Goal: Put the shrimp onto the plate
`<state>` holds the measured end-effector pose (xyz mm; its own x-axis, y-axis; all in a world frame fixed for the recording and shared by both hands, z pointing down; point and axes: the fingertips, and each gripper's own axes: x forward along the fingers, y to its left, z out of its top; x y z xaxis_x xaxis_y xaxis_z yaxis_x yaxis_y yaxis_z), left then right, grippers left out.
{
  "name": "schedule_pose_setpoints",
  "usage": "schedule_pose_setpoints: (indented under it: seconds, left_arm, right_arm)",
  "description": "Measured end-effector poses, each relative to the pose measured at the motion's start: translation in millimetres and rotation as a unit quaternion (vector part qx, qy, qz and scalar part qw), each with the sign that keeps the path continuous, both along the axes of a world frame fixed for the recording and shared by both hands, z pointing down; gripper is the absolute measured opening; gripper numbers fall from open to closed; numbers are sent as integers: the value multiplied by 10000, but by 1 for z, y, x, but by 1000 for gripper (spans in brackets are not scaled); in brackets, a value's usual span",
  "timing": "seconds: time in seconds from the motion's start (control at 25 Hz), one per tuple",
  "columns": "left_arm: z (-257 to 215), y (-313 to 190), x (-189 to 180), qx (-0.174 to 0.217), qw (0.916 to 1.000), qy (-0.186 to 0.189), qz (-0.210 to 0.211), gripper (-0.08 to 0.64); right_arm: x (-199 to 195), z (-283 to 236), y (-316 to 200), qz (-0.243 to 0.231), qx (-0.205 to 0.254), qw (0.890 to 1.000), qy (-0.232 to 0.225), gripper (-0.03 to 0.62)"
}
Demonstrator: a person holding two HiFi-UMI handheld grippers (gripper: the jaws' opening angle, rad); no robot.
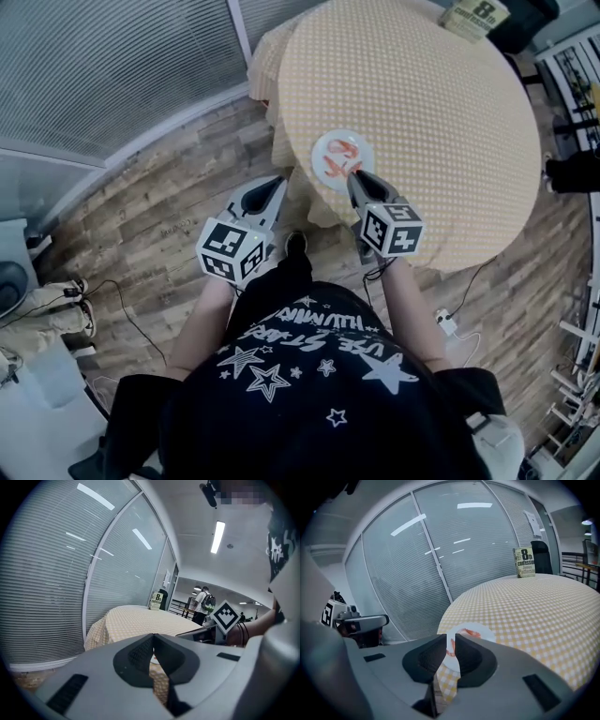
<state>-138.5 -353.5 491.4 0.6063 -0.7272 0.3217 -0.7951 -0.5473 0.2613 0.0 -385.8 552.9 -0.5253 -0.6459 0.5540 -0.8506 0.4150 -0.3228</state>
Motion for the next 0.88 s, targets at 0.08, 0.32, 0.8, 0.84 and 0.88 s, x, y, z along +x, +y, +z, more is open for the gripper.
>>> schedule_pose_setpoints:
  seconds: [0.08,0.32,0.8,0.84,0.88]
  left_arm:
    - [-3,6,8,43,10000,-11,24,8]
    - [-18,29,28,202,9998,11,67,8]
    - [-50,77,65,578,9983,-22,96,8]
    - [-52,80,69,595,9982,-29,101,8]
    - [-54,84,73,606,9981,-36,104,8]
  right_arm:
    - [7,-6,9,10,60,10000,-74,66]
    - [26,-24,39,11,251,9995,-204,58]
    - [64,-69,87,-157,755,9964,-347,57]
    - [68,-72,90,-154,781,9962,-361,57]
    - [73,-74,95,-151,796,9960,-373,55]
